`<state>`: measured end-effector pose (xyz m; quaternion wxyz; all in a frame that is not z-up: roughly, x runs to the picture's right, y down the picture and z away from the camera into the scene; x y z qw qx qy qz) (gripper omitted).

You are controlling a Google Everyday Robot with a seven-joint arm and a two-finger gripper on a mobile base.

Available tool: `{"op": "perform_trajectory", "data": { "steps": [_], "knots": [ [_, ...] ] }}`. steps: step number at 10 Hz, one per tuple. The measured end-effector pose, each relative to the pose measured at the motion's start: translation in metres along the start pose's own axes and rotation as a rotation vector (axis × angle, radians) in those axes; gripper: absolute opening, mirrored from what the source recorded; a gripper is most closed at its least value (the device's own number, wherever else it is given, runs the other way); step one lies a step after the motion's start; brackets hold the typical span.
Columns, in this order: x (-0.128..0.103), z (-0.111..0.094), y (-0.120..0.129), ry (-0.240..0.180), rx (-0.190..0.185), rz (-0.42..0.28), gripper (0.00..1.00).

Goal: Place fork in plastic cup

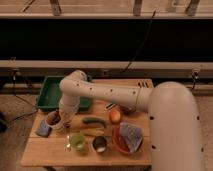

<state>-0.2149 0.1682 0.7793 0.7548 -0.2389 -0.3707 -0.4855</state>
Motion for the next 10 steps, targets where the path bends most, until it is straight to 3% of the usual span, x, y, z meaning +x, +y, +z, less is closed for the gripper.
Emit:
{"op": "perform_trajectory", "data": {
  "steps": [5,10],
  "knots": [
    [0.020,0.033,0.022,-0.038,-0.040,0.041,0.80],
    [0.017,0.048,0.025,-0.067,-0.062,0.046,0.80]
  ]
}}
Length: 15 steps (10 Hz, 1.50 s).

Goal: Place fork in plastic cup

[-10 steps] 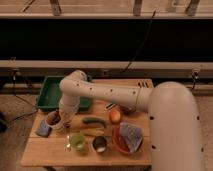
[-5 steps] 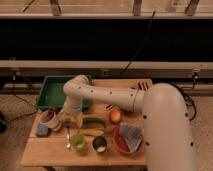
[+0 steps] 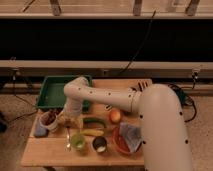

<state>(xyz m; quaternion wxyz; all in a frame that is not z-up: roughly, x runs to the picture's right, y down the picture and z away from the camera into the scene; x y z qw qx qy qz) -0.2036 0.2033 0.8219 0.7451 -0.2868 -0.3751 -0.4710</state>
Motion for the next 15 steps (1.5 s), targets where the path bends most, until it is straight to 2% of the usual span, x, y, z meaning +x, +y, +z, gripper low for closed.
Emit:
{"op": "perform_trajectory", "data": {
  "steps": [6,13,14,15],
  "knots": [
    [-0.007,0.015,-0.002,-0.001,-0.044,-0.013,0.80],
    [0.001,0.027,-0.002,0.019,-0.115,-0.018,0.79],
    [0.002,0.028,-0.001,0.020,-0.123,-0.016,0.75],
    [0.003,0.028,0.002,0.022,-0.132,-0.012,0.64]
  ]
}}
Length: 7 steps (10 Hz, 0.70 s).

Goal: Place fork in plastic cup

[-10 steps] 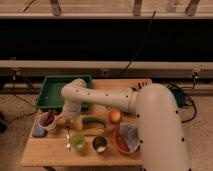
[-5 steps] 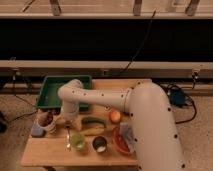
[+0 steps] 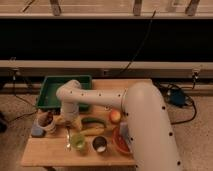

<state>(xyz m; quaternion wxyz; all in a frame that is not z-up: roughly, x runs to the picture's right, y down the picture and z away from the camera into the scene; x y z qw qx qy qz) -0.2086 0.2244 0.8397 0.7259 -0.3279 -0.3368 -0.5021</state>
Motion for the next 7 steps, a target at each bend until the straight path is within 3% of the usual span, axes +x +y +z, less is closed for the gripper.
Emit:
{"op": "perform_trajectory", "data": {
  "steps": [4,6,7],
  "knots": [
    [0.0008,-0.0016,0.0073,0.000,-0.011,0.012,0.24],
    [0.0007,-0.0027,0.0074,-0.001,-0.011,0.011,0.10],
    [0.0021,-0.0034,0.0077,0.005,-0.012,0.010,0.10]
  ]
}}
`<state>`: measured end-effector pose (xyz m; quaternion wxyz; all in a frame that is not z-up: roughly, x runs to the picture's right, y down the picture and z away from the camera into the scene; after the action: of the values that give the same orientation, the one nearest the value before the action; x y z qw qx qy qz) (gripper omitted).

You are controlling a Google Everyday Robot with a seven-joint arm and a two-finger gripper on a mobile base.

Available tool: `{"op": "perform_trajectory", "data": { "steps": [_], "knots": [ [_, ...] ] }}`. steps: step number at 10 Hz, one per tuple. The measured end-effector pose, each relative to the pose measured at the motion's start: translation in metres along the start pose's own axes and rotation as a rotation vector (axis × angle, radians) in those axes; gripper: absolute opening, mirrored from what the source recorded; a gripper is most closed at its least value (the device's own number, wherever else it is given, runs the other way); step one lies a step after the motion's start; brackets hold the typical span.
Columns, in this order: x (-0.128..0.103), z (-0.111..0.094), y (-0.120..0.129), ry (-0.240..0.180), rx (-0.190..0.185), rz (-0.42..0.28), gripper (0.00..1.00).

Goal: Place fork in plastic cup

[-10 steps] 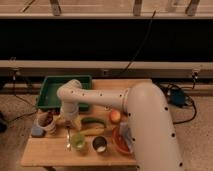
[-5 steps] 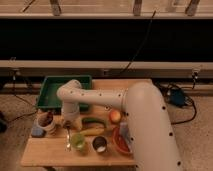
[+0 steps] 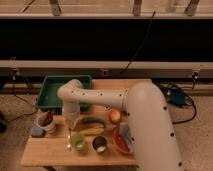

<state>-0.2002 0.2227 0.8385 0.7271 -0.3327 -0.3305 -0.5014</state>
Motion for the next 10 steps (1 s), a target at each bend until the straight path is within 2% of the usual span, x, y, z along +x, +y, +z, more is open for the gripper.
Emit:
{"op": "perform_trajectory", "data": {
  "steps": [2,5,6,8,10],
  "knots": [
    [-0.001,-0.001,0.001,0.002,0.000,-0.002,0.10],
    [-0.008,-0.025,0.007,0.021,0.017,0.006,0.10],
    [-0.009,-0.028,0.009,0.025,0.023,0.007,0.13],
    [-0.012,-0.032,0.010,0.030,0.027,0.003,0.31],
    [-0.017,-0.032,0.007,0.029,0.026,-0.010,0.54]
  ]
}}
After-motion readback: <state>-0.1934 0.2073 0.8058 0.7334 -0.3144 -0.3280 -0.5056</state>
